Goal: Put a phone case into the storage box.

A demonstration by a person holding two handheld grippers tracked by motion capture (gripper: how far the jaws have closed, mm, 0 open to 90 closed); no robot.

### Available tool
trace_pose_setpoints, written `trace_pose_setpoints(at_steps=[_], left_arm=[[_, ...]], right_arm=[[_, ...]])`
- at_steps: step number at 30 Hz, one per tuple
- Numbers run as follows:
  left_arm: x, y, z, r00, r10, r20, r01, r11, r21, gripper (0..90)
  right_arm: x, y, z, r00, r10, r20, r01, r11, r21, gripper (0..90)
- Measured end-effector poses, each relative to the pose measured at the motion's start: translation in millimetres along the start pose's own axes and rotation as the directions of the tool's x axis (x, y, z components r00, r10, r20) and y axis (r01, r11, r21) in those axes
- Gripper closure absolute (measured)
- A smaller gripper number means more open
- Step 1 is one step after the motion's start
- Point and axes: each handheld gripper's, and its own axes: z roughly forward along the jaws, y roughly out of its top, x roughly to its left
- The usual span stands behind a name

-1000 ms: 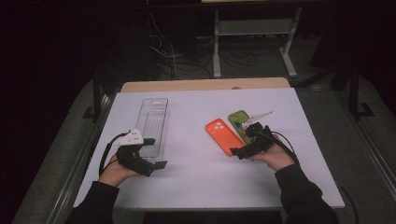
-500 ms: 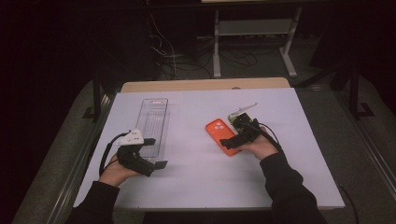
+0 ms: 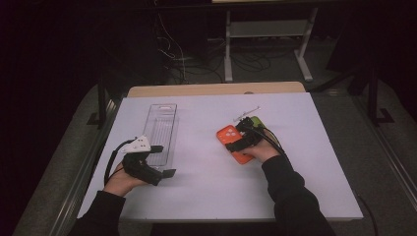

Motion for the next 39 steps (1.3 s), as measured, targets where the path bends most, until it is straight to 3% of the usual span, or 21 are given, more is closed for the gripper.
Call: trace_pose_setpoints(at_steps=[5, 9, 15, 26, 39], left_arm=[[-1.0, -0.4, 0.4, 0.9999, -0.014, 0.002, 0.014, 0.9999, -0.007, 0.0], [-1.0, -0.5, 0.3, 0.9998, -0.019, 0.0, 0.019, 0.9998, -0.009, 0.0], [-1.0, -0.6, 0.0, 0.9998, -0.02, 0.0, 0.02, 0.9997, -0.012, 0.0], [-0.4, -0.8, 0.1, 0.9998, -0.02, 0.001, 0.02, 0.9997, -0.013, 0.0], [0.8, -0.6, -2.0, 0.9997, -0.023, -0.004, 0.023, 0.9997, -0.01, 0.0]], right_arm=[[1.3, 0.1, 11.5, 1.0, 0.0, -0.001, 0.0, 1.0, 0.012, 6.0], [2.8, 0.3, 18.1, 0.9996, -0.007, 0.027, 0.006, 1.0, 0.021, 6.4], [1.5, 0.7, 19.0, 0.9978, -0.025, 0.061, 0.024, 1.0, 0.015, 7.7], [3.0, -2.3, 28.6, 0.9958, -0.049, 0.078, 0.044, 0.997, 0.062, 10.5], [2.0, -4.1, 27.7, 0.9974, -0.016, 0.07, 0.012, 0.998, 0.057, 14.1]])
